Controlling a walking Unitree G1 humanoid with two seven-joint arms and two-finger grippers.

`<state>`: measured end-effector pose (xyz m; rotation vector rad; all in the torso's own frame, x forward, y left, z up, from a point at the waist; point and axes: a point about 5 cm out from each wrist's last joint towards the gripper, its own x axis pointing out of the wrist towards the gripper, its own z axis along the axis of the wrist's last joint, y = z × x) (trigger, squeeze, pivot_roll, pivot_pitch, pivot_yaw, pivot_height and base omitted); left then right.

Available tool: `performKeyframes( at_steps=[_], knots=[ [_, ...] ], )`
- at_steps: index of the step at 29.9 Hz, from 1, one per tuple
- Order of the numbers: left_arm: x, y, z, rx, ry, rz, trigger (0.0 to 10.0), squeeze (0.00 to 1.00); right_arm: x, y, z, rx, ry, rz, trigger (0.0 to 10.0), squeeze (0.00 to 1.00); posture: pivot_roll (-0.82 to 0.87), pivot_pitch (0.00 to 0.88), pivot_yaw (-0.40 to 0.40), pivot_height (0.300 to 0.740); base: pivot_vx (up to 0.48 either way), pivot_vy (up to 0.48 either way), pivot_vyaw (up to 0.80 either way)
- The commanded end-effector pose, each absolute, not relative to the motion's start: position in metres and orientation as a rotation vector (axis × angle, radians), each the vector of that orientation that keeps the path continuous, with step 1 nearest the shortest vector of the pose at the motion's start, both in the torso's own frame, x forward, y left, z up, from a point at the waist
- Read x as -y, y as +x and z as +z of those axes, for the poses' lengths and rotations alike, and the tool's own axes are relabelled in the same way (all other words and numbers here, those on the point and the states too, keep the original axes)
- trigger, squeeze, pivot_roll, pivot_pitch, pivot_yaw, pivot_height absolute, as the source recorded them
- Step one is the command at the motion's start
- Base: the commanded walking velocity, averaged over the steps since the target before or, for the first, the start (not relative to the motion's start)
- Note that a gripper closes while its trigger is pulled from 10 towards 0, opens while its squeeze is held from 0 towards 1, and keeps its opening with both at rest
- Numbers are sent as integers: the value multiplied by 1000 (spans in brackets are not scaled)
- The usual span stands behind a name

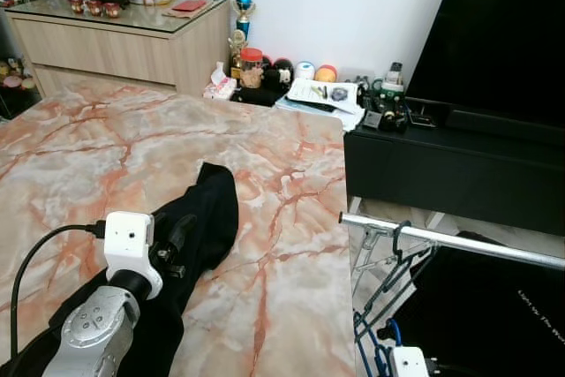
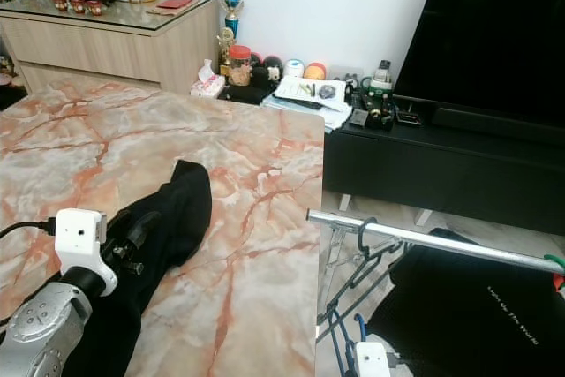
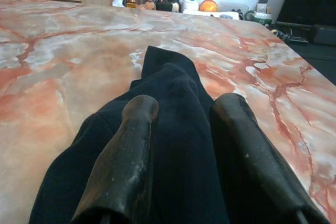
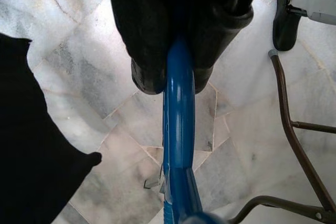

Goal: Hang hanger

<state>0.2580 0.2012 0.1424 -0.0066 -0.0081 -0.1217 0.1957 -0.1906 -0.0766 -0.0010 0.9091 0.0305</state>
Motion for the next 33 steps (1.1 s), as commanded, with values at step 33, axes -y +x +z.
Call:
performKeyframes(
  at_steps=[33],
  knots=[
    [-195,259,145,49,-25,-138,10000,0,196,194,-77,-932,-4,-7,10000,0,212,0,-97,740,0,-193,0]
  ],
)
